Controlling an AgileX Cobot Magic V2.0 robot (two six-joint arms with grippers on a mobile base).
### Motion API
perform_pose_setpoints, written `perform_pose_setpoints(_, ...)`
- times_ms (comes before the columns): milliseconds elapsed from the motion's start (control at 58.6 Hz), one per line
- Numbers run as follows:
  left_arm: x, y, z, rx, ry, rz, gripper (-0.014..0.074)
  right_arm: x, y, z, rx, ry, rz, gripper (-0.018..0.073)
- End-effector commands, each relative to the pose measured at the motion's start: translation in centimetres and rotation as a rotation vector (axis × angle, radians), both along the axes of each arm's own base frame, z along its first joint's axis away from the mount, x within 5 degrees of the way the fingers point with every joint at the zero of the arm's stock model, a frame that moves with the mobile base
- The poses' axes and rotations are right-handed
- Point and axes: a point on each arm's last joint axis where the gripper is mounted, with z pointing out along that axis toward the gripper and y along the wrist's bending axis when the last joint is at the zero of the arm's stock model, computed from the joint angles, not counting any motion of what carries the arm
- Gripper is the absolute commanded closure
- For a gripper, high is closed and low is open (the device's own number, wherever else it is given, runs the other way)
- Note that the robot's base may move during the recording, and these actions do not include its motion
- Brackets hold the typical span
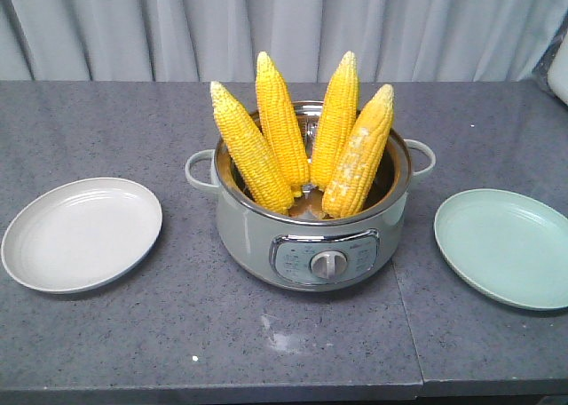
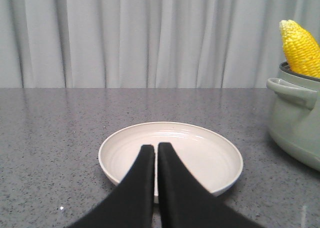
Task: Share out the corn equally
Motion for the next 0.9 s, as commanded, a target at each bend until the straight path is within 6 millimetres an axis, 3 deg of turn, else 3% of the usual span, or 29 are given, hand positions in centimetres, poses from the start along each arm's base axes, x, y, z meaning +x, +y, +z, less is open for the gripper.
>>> perform_pose_setpoints(0, 0.0, -0.03, 1.31, -0.008, -0.077, -0.003, 0.0603, -0.05, 0.03, 0.23, -0.015, -0.073, 0.0, 0.0561)
perform_pose_setpoints(888, 0.0, -0.03, 1.31, -0.008, -0.077, -0.003, 0.0603, -0.05, 0.03, 0.23, -0.015, -0.073, 0.0, 0.0561)
